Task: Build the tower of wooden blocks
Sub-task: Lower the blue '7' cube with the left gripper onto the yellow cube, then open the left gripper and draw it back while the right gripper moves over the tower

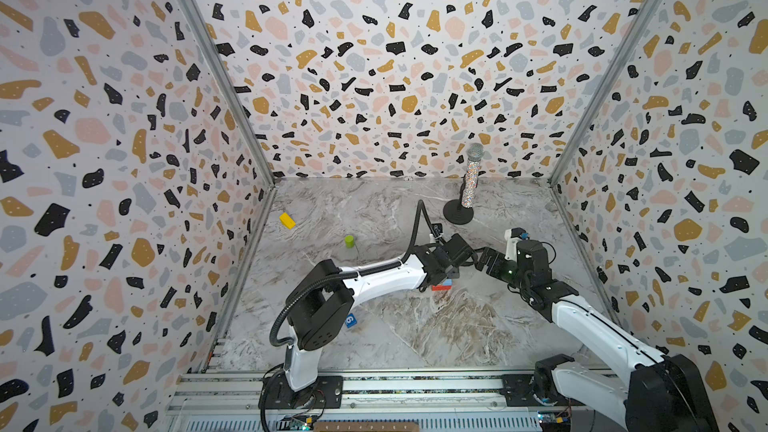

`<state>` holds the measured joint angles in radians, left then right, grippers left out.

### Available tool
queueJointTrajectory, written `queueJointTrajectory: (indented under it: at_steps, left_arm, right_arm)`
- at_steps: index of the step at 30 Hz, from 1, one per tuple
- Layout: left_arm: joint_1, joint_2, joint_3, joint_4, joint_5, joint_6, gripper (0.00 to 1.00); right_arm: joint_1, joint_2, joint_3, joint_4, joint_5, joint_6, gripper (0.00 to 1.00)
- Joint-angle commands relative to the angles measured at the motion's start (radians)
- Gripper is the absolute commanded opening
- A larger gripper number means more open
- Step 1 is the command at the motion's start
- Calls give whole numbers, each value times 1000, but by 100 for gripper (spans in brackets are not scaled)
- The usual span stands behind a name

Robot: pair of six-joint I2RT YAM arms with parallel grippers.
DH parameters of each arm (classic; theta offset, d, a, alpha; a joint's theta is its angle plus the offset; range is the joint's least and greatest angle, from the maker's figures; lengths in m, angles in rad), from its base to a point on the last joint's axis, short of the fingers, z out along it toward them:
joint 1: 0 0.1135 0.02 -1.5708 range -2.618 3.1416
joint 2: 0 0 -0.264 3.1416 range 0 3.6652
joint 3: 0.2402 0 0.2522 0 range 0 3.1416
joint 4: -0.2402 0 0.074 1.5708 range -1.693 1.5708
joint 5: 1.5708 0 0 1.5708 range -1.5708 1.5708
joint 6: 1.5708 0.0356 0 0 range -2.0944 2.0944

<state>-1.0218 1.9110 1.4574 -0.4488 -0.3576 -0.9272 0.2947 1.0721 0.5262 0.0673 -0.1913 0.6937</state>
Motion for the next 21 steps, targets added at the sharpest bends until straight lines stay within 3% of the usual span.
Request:
queueJointTrajectory:
  at_steps: [1,7,12,14,18,21]
  left_arm:
    - [-8,20,32,5,-14,-3,39]
    - [-8,16,34,1,-23,-2,43]
    - [-8,-14,37,-11,-49,-2,53]
    - [-9,-32,35,-16,-61,3,61]
    - [-8,-73,21,-16,-71,10,86]
    - [-8,-141,-22,-11,-106,10,98]
  right_arm:
    - [-3,-8,0,-4,-8,-13,99]
    - [-3,-12,1,-5,-9,-14,99]
    - [-3,-6,1,-4,-17,-26,99]
    - [-2,-2,10,-5,-39,-49,99]
    - [6,1,36,-23,-79,-127,99]
    - [30,-14,50,-50,-52,-177,99]
